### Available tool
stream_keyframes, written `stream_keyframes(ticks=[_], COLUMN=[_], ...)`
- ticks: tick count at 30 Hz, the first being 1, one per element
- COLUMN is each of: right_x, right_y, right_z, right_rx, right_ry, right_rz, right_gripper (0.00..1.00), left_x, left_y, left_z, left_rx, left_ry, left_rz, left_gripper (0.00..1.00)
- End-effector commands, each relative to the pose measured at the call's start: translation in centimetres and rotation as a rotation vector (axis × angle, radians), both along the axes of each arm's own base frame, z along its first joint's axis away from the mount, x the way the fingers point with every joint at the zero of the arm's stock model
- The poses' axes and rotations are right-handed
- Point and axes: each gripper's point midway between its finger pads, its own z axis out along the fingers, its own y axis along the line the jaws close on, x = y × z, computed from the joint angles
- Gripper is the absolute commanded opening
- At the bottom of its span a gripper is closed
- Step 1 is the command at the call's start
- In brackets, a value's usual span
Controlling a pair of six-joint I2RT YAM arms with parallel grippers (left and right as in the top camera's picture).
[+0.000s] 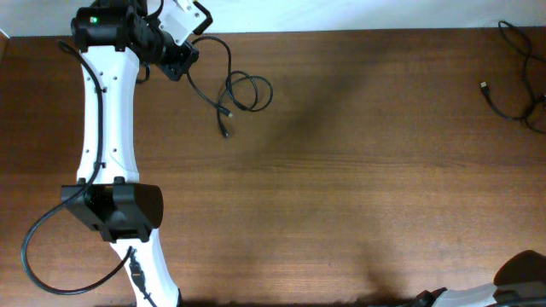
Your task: Untangle cables
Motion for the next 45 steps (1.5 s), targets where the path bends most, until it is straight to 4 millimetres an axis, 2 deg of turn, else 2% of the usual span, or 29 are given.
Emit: stream_keyframes(ticks=[1,2,4,5,8,11,17,19,24,26,28,31,34,36,41,43,45], right_x=[-4.6,-5.2,-6.1,-7.2,-8.5,-9.3,-7.3,-6.4,-5.3,-5.1,-4.9,-4.0,-2.4,-1.8,-0.1,0.2,1.2], right_y=[4.3,4.9,4.9,4.0,2.0,1.4,0.1,-0.4,0.6,0.9,0.6,-0.5,-2.0,-2.7,-4.5,-4.5,-3.7], right_z=[8.0,8.7,9.0,8.1,5.1,4.1,2.8,3.6,7.0,7.5,6.9,4.4,-0.2,-2.5,-11.7,-15.3,-18.5], right_rx=[-0.153,-0.166,-0.161,-0.122,-0.074,-0.069,-0.049,-0.091,-0.167,-0.174,-0.163,-0.112,-0.019,0.025,0.248,0.354,0.473], right_ry=[-0.129,-0.143,-0.160,-0.179,-0.132,-0.112,-0.119,-0.130,-0.206,-0.217,-0.202,-0.141,-0.048,0.006,0.092,0.101,0.112], right_rz=[-0.021,-0.022,-0.062,-0.158,-0.309,-0.375,-0.341,-0.317,-0.241,-0.232,-0.233,-0.236,-0.240,-0.241,-0.291,-0.324,-0.296], right_gripper=[0.04,0.04,0.04,0.04,0.04,0.04,0.04,0.04,0.04,0.04,0.04,0.04,0.04,0.04,0.04,0.04,0.04], left_x=[-0.9,-0.8,-0.8,-0.8,-0.8,-0.7,-0.7,-0.9,-1.0,-1.0,-1.0,-1.0,-1.0,-1.0,-1.0,-1.0,-1.0], left_y=[-0.4,-0.4,-0.4,-0.4,0.2,0.7,0.5,0.5,0.0,-0.1,-0.1,-0.1,-0.1,-0.1,-0.1,-0.1,-0.1], left_z=[2.2,2.2,2.2,2.2,2.0,1.8,1.8,1.7,1.9,1.9,1.9,1.9,1.9,1.9,1.9,1.9,1.9], left_rx=[-0.010,-0.008,-0.001,-0.001,0.032,0.059,0.057,0.057,0.031,0.024,0.024,0.025,0.025,0.025,0.025,0.024,0.024], left_ry=[-0.045,-0.049,-0.056,-0.056,-0.051,-0.050,-0.049,-0.042,-0.040,-0.040,-0.040,-0.040,-0.040,-0.040,-0.040,-0.040,-0.040], left_rz=[-0.029,-0.032,-0.044,-0.044,-0.026,-0.011,-0.015,-0.015,-0.029,-0.032,-0.032,-0.033,-0.033,-0.032,-0.033,-0.033,-0.033], left_gripper=[0.00,0.00,0.00,0.00,0.00,0.00,0.00,0.00,0.00,0.00,0.00,0.00,0.00,0.00,0.00,0.00,0.00])
